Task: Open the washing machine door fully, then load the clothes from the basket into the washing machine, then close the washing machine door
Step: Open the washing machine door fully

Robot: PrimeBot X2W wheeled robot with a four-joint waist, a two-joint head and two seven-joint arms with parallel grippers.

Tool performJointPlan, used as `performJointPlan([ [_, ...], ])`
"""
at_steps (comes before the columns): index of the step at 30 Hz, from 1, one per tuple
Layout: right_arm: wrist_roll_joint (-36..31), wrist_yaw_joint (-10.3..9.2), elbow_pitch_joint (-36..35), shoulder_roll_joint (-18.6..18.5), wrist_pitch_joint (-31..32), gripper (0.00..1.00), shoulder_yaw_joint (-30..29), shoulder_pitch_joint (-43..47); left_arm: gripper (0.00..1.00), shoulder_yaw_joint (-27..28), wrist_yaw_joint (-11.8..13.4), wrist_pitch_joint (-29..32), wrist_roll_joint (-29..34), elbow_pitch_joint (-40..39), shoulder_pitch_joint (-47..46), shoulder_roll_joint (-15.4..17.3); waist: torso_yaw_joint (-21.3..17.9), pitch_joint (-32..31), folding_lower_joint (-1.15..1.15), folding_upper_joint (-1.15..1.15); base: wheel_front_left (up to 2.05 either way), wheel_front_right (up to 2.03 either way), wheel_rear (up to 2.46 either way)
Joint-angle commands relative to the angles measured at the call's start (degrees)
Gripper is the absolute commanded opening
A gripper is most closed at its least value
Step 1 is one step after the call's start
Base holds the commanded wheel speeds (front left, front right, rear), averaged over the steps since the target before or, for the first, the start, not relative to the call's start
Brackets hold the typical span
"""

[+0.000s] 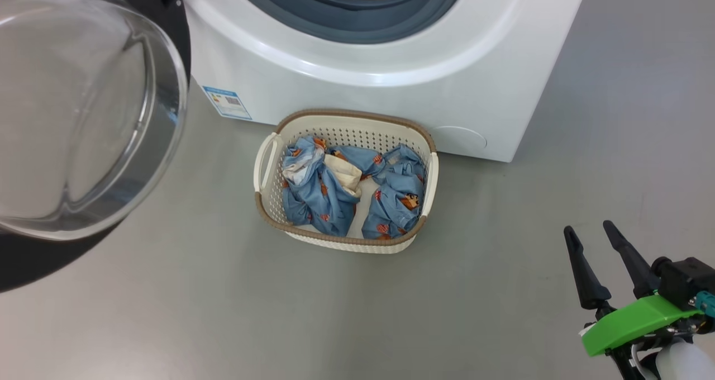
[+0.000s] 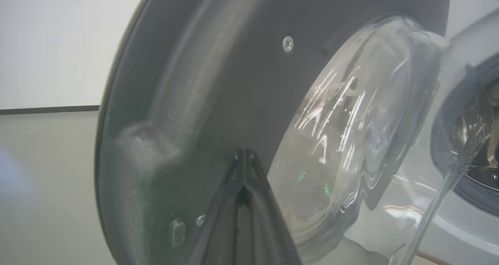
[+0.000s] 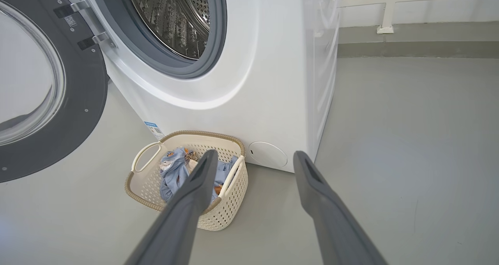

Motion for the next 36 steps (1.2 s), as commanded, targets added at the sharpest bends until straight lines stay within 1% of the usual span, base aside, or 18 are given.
performJointPlan([
  [1, -0.4, 0.09, -1.4, -0.9, -0.7, 1.00, 1.0, -1.5, 0.00, 2.9, -0.1, -0.4, 1.3, 0.5, -2.6, 4.7, -0.4, 0.9, 0.00, 0.00, 0.00, 0.00, 0.00],
  [4, -0.5, 0.09, -1.5, -1.0, -0.7, 1.00, 1.1, -1.9, 0.00, 3.8, -0.3, -0.4, 2.2, 2.2, -3.9, 5.3, -0.6, 1.4, 0.00, 0.00, 0.00, 0.00, 0.00],
  [14, -1.2, 0.09, -1.5, -1.3, -0.7, 1.00, 1.7, -4.0, 0.00, 8.1, -1.3, -0.4, 4.9, 12.3, -10.4, 10.2, -2.1, 4.5, 0.00, 0.00, 0.00, 0.00, 0.00],
  [19, -1.5, 0.09, -1.5, -1.2, -0.7, 1.00, 1.9, -5.0, 0.00, 9.0, -1.8, -0.4, 5.7, 15.7, -12.6, 12.4, -2.8, 5.7, 0.00, 0.00, 0.00, 0.00, 0.00],
  [23, -1.6, 0.09, -1.3, -0.9, -0.7, 1.00, 2.2, -5.5, 0.00, 9.9, -1.9, -0.4, 6.0, 17.2, -13.6, 13.3, -3.3, 5.8, 0.00, 0.00, 0.00, 0.00, 0.00],
  [25, -1.6, 0.09, -1.1, -0.8, -0.7, 1.00, 2.2, -5.5, 0.00, 10.1, -2.0, -0.4, 6.4, 17.6, -13.7, 13.4, -3.5, 5.5, 0.00, 0.00, 0.00, 0.00, 0.00],
  [28, -1.5, 0.09, -0.8, -0.6, -0.7, 1.00, 2.0, -5.2, 0.00, 10.2, -2.1, -0.4, 6.8, 17.3, -13.0, 12.8, -3.6, 4.7, 0.00, 0.00, 0.00, 0.00, 0.00],
  [36, -0.9, 0.09, -0.7, 0.1, -0.7, 1.00, 1.8, -3.9, 0.00, 8.7, -2.1, -0.4, 5.2, 12.8, -7.3, 9.0, -3.4, 1.6, 0.00, 0.00, 0.00, 0.00, 0.00],
])
